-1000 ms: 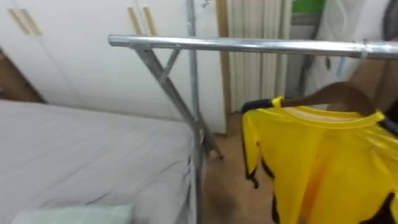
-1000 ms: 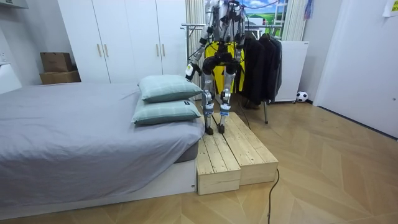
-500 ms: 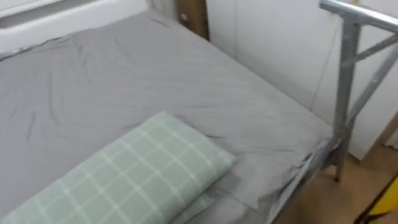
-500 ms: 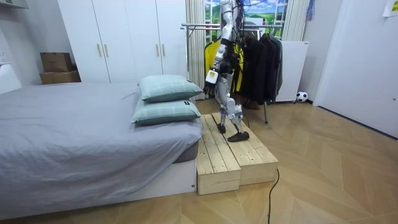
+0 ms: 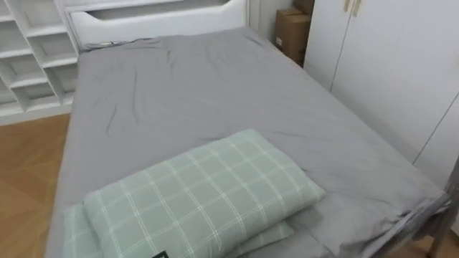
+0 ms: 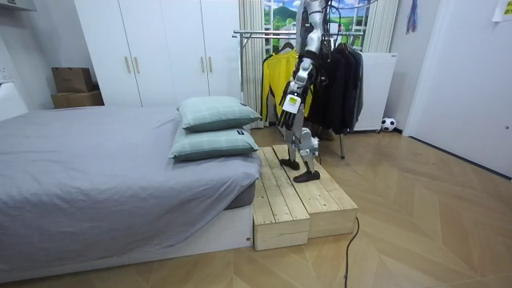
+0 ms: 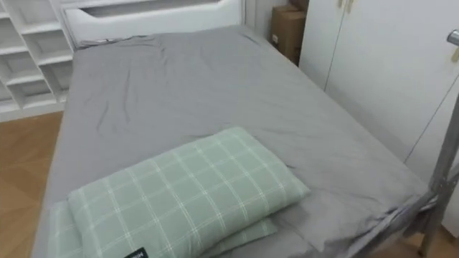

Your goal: Hang clothes

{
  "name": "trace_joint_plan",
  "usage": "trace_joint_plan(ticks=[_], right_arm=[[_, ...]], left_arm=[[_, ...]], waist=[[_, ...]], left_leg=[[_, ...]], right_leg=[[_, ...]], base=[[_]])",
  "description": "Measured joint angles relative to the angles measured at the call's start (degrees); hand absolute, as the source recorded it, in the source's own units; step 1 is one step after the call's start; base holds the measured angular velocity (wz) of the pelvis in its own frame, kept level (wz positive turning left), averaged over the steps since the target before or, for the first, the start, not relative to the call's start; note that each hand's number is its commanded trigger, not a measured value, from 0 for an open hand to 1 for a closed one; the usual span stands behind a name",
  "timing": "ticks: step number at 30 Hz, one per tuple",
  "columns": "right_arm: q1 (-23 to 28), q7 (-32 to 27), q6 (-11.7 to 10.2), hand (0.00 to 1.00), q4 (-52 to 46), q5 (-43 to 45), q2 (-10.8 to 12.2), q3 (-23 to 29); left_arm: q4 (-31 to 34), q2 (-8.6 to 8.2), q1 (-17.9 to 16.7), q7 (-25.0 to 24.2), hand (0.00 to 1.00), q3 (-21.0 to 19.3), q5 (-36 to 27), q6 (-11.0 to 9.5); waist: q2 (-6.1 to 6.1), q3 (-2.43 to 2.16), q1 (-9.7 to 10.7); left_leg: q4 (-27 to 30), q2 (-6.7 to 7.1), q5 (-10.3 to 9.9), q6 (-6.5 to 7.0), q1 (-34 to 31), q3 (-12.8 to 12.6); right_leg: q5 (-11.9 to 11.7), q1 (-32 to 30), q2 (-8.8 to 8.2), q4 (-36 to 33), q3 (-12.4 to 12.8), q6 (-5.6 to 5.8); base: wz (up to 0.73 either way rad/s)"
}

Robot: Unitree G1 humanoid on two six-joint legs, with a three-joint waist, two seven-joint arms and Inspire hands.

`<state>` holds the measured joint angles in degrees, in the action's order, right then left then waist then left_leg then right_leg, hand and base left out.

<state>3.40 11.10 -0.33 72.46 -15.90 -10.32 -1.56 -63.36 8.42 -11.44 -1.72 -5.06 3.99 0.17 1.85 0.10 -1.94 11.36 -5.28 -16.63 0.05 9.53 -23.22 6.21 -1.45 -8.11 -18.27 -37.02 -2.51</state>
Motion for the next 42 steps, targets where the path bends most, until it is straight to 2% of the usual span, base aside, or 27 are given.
trace_joint_plan(ticks=[1,2,4,6,9,12,14,21,28,33,35,39,40,42], right_arm=[[0.2,0.0,0.0,0.00,0.0,0.0,0.2,1.0],[0.3,0.0,0.0,0.00,0.0,0.0,0.3,1.5],[1.1,-0.1,0.2,0.00,0.0,0.0,0.6,3.0],[1.5,-0.2,0.4,0.00,-0.2,0.4,0.7,3.0],[1.8,-0.5,0.4,0.00,-0.8,2.0,1.0,3.0],[1.6,-0.4,0.4,0.00,-0.7,3.8,1.2,3.0],[1.3,-0.5,0.4,0.00,-0.8,4.9,1.2,2.8],[0.6,-1.2,0.4,0.00,-0.4,5.0,2.1,1.3],[1.1,-0.2,0.4,0.00,0.1,5.0,2.1,0.3],[1.1,0.4,0.0,0.00,1.1,4.4,2.1,0.4],[1.3,0.8,0.0,0.00,1.3,4.0,2.1,0.4],[1.3,0.9,0.0,0.00,1.3,3.9,2.1,0.5],[1.4,0.9,0.0,0.00,1.4,3.7,2.1,0.6],[1.6,0.9,0.0,0.00,1.4,2.9,2.1,0.7]], left_arm=[[-0.2,0.02,-0.1,0.0,0.00,-0.4,0.0,0.0],[-0.2,0.07,-0.3,0.0,0.00,-0.5,0.0,0.0],[-0.2,0.26,-0.6,0.3,0.00,-1.1,0.0,0.0],[-0.3,0.31,-1.2,0.6,0.00,-2.2,0.1,0.0],[-0.9,0.09,-2.4,1.2,0.00,-4.0,0.6,0.1],[-0.9,-0.18,-2.6,1.6,0.00,-4.1,0.7,0.0],[-0.9,-0.12,-2.5,2.2,0.00,-4.1,0.7,0.0],[-0.9,-0.45,-2.0,3.8,0.00,-4.0,0.5,0.0],[-1.1,-1.10,-2.2,5.5,0.00,-4.2,0.0,0.0],[-1.4,-1.10,-3.1,6.0,0.00,-4.3,0.1,0.3],[-1.4,-1.11,-3.7,6.0,0.00,-4.3,0.5,1.0],[-1.4,-1.29,-3.1,6.0,0.00,-4.3,0.7,1.8],[-1.3,-1.31,-2.9,6.1,0.00,-4.3,0.9,2.0],[-1.2,-1.30,-2.7,6.2,0.00,-4.2,2.1,2.2]], waist=[[0.05,0.00,1.1],[-0.18,0.08,1.7],[-0.99,0.00,2.2],[-1.41,-0.12,1.8],[-2.02,-0.17,1.6],[-2.64,-0.04,1.5],[-2.88,-0.02,1.3],[-3.50,0.46,-0.2],[-3.48,0.56,-1.4],[-3.17,0.41,-1.5],[-3.17,0.54,-1.3],[-3.32,0.63,-1.1],[-3.03,0.45,-0.8],[-3.05,0.49,0.1]], left_leg=[[0.0,0.19,0.2,0.42,0.0,2.5],[0.0,0.35,0.3,0.62,0.0,3.8],[0.1,1.33,0.6,1.06,0.0,8.6],[0.1,1.86,0.7,1.16,0.0,11.3],[0.3,2.28,0.7,1.14,-0.1,14.1],[0.5,2.68,0.7,1.05,-0.6,17.1],[0.8,2.85,0.8,1.05,-1.2,18.0],[1.2,3.08,0.8,1.04,-1.7,19.1],[1.4,3.16,0.8,0.94,-1.8,19.5],[1.5,3.16,0.8,0.94,-1.7,19.6],[1.2,3.15,0.7,0.78,-1.3,19.9],[0.9,3.05,0.7,0.58,-1.6,20.8],[1.3,3.05,0.8,0.52,-2.0,21.3],[1.4,3.06,0.9,0.32,-2.4,22.0]], right_leg=[[-0.6,0.9,0.37,0.7,4.5,1.28],[-0.7,1.3,0.43,0.8,6.6,1.89],[-0.4,3.5,1.33,2.6,13.6,4.50],[-0.5,5.6,1.71,4.9,15.1,5.54],[-0.5,7.9,2.14,6.8,15.0,6.10],[0.1,8.6,2.20,6.9,17.9,6.96],[0.1,8.9,2.30,7.6,18.9,7.02],[0.4,9.6,2.59,9.0,20.9,7.43],[0.4,9.7,2.70,9.7,21.4,7.48],[0.4,10.0,2.75,9.8,21.7,7.48],[0.4,11.0,3.02,10.6,23.0,7.49],[0.5,11.1,3.24,10.6,23.0,7.50],[0.6,11.1,3.26,10.6,23.0,7.53],[0.6,11.1,3.30,10.6,23.0,7.53]], base=[[1.09],[1.17],[1.03],[0.74],[0.55],[0.47],[0.27],[0.09],[0.00],[0.00],[0.03],[0.14],[0.19],[0.18]])
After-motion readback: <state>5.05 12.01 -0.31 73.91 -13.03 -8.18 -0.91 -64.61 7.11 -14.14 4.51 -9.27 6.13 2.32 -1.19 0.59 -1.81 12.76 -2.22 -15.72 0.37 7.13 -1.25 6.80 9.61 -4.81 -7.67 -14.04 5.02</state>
